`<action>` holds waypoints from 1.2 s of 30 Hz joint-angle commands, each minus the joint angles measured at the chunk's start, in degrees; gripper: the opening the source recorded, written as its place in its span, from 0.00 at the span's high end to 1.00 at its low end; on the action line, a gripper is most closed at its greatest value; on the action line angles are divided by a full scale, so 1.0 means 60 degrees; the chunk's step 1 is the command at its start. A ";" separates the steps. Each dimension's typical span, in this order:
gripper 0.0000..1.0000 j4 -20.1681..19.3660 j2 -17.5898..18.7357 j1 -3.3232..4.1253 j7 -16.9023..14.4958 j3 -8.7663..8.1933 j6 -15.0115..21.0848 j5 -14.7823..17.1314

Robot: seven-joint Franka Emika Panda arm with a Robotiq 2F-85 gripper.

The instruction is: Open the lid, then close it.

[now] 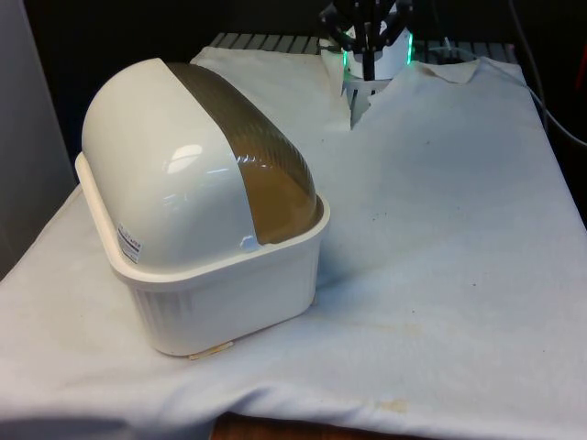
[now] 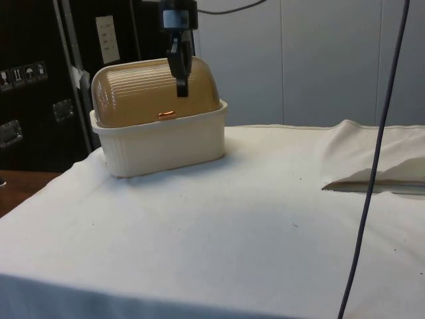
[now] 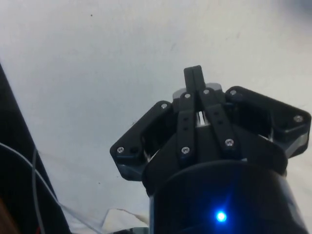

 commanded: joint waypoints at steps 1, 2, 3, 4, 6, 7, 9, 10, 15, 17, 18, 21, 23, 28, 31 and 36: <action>1.00 -0.0019 0.0000 0.0000 0.0220 -0.0019 0.0095 -0.0191; 1.00 -0.0019 0.0000 0.0000 0.0296 -0.0019 0.0105 -0.0239; 1.00 -0.0019 0.0000 0.0000 0.0372 -0.0019 0.0115 -0.0277; 1.00 -0.0019 0.0000 0.0000 0.0439 -0.0029 0.0115 -0.0315; 1.00 0.0000 0.0000 0.0000 0.0439 -0.0010 0.0038 -0.0267; 1.00 -0.0019 0.0000 0.0000 0.0659 -0.0029 0.0134 -0.0449; 1.00 -0.0010 0.0000 0.0000 0.0783 -0.0029 0.0134 -0.0516; 1.00 -0.0010 0.0000 0.0000 0.0859 -0.0029 0.0134 -0.0554; 1.00 0.0000 0.0000 0.0000 0.1070 -0.0019 0.0057 -0.0592; 1.00 -0.0010 0.0010 0.0000 0.1337 -0.0029 0.0134 -0.0783; 1.00 -0.0010 0.0010 0.0000 0.1413 -0.0029 0.0134 -0.0802; 1.00 -0.0010 0.0029 0.0000 0.1662 -0.0029 0.0134 -0.0859; 1.00 -0.0010 0.0038 0.0000 0.1776 -0.0029 0.0134 -0.0888; 1.00 -0.0010 0.0057 0.0000 0.2005 -0.0029 0.0143 -0.0945; 1.00 -0.0038 0.0057 0.0010 0.2215 -0.0019 0.0172 -0.0964; 1.00 -0.0048 0.0067 0.0029 0.2397 0.0000 0.0191 -0.0974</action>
